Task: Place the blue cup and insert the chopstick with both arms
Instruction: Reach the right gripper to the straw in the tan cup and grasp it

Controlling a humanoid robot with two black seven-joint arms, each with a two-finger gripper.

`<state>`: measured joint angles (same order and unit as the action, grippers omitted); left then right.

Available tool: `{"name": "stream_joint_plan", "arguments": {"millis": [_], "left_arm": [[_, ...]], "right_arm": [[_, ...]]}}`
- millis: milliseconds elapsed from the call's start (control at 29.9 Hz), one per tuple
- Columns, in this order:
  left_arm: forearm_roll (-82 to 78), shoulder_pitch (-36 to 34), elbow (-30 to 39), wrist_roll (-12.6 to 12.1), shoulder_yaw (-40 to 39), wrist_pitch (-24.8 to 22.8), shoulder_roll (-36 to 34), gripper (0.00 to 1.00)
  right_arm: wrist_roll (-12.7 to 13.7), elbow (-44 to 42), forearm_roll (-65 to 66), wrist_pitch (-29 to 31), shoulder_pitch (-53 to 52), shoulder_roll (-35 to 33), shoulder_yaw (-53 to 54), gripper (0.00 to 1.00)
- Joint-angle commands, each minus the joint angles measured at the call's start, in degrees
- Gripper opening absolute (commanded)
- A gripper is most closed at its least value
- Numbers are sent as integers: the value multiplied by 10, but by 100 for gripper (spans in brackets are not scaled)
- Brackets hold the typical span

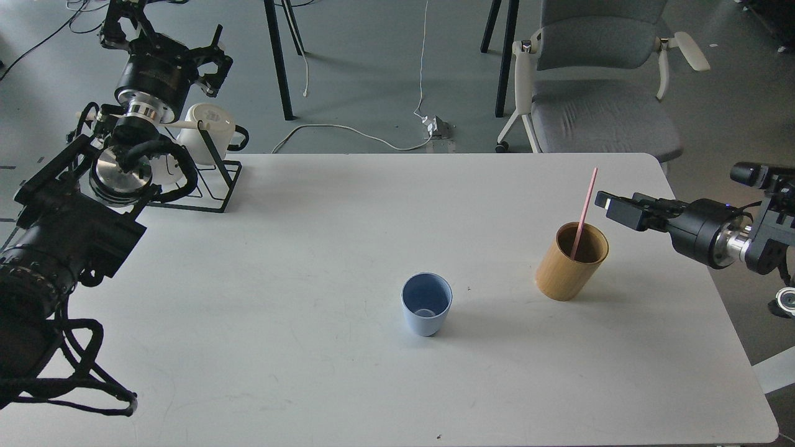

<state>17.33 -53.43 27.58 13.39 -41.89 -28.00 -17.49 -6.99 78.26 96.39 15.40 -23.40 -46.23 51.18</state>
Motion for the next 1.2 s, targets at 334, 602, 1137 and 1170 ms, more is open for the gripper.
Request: {"name": "stream_joint_plan", "arguments": {"millis": [334,602,1137,1170], "left_arm": [[-1,-6,0,-1,1,0,-6,100],[-1,-6,-1,1,1,0,-17,100],[-1,-10,-2,3,1,0,-21,100],[-1,-10,-2,3,1,0,-25,100]], "right_arm": [[23,-62,51,2,-86,59,-113,58],[29,-89,53,2,-104,83,-119,30],[40,13,45,-5,-98,-6,-107,1],[40,28,44,-4,-98,-18,-98,1]]}}
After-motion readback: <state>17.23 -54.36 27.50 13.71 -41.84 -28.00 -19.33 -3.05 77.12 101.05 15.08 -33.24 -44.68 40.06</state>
